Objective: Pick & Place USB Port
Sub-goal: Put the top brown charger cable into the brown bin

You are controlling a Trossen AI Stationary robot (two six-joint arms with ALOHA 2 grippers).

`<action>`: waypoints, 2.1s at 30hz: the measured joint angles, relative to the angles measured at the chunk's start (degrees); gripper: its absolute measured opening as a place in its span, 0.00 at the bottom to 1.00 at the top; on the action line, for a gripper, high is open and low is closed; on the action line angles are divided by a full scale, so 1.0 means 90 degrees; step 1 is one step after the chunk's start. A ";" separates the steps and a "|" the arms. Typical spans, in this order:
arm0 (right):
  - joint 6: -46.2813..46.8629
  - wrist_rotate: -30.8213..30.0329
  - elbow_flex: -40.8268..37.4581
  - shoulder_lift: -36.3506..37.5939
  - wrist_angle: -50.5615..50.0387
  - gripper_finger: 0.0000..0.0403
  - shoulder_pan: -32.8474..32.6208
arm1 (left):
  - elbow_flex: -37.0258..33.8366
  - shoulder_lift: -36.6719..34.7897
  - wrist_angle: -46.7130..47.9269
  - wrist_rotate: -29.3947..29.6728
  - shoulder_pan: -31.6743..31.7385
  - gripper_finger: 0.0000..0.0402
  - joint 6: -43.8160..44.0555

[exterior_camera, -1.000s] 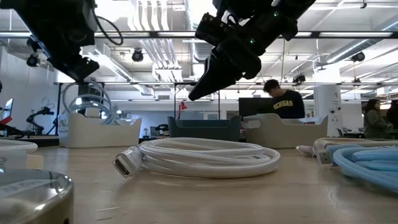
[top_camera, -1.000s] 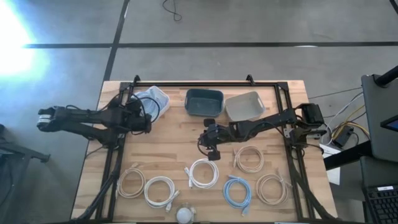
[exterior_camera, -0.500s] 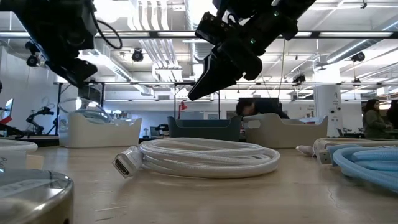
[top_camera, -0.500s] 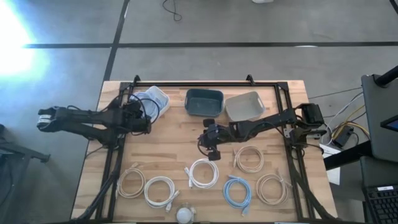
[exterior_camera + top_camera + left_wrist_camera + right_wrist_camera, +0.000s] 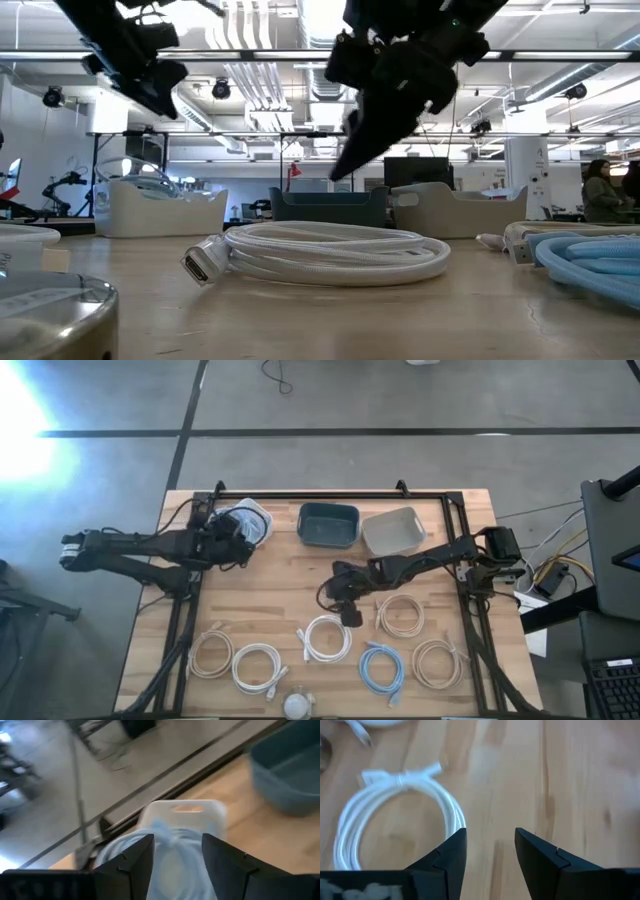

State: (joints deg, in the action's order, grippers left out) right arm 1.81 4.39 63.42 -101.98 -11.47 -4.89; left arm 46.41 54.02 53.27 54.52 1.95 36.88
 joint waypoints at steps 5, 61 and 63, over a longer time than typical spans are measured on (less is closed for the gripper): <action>0.0748 0.0004 0.0215 0.0262 -0.1849 0.41 -0.0034 | -0.0113 0.0036 -0.1107 -0.0620 -0.0106 0.46 -0.0719; 0.6705 0.0402 -0.1852 0.1165 -0.2115 0.37 -0.1557 | -0.0208 0.0226 -0.1537 -0.0998 -0.0308 0.45 -0.0578; 0.6641 0.0348 -0.1850 0.1086 -0.2111 0.36 -0.1556 | -0.0208 0.0226 -0.1539 -0.0998 -0.0308 0.45 -0.0578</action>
State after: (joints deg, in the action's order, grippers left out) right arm 61.57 7.53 46.77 -92.21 -30.46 -18.89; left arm 44.53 56.05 39.42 45.54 -0.82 31.68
